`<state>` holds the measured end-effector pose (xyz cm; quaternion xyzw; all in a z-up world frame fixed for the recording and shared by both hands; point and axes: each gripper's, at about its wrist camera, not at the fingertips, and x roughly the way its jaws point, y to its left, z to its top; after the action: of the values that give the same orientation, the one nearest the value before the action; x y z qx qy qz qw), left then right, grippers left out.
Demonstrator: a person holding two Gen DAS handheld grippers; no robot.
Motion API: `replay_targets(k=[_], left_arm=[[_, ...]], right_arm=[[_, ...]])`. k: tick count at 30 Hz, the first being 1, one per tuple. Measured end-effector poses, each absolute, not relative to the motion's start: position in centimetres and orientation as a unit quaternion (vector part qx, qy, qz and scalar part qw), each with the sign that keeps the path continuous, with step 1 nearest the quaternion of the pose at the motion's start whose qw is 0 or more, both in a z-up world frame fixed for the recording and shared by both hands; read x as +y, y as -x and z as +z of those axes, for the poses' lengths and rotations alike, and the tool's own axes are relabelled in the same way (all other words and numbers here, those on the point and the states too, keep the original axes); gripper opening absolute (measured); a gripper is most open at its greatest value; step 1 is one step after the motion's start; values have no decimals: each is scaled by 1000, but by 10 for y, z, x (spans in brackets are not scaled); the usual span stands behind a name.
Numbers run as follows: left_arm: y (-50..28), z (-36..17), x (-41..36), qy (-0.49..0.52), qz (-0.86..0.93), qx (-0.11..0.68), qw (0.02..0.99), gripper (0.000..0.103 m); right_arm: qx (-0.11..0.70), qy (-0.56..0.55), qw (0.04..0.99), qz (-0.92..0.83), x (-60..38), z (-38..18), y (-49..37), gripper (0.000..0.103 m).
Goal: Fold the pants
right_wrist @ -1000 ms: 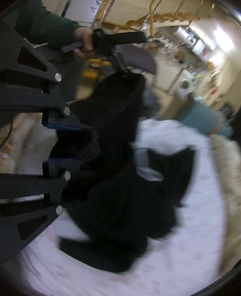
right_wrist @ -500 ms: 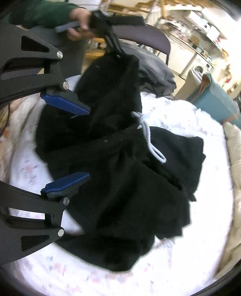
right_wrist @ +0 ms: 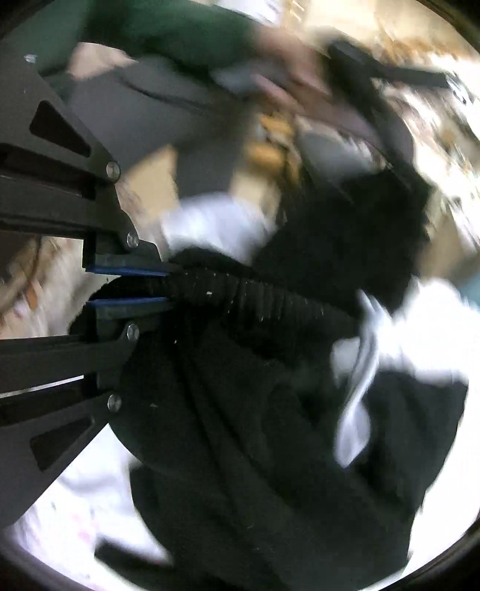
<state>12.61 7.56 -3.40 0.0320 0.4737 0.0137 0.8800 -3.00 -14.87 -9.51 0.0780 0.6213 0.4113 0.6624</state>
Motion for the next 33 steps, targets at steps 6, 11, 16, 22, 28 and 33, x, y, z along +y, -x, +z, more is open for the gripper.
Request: replay_targets(k=[6,11,16,22,28,33], left_arm=[[-196,-7,27,0,-62,469,881,4],[-214,-46,10,-25,-82,523,848,14],[-194,-67,49,55,-67,558,826,79],[-122,-59,90,111,-26,568,815,85],[-48,-119,55,164,-32,635,754,93],[-30,-165,27,164,-9,672,722,93]], right_arm=[[598,-58,656,457,-99,-82,54,14],[615,-68,648,443,-99,-87,32,33],[601,-105,658,441,-125,-61,7,86],[559,-125,718,395,-174,-23,-68,86],[584,-159,717,346,-154,-48,-163,86],[624,-145,697,322,-121,-92,-202,86]])
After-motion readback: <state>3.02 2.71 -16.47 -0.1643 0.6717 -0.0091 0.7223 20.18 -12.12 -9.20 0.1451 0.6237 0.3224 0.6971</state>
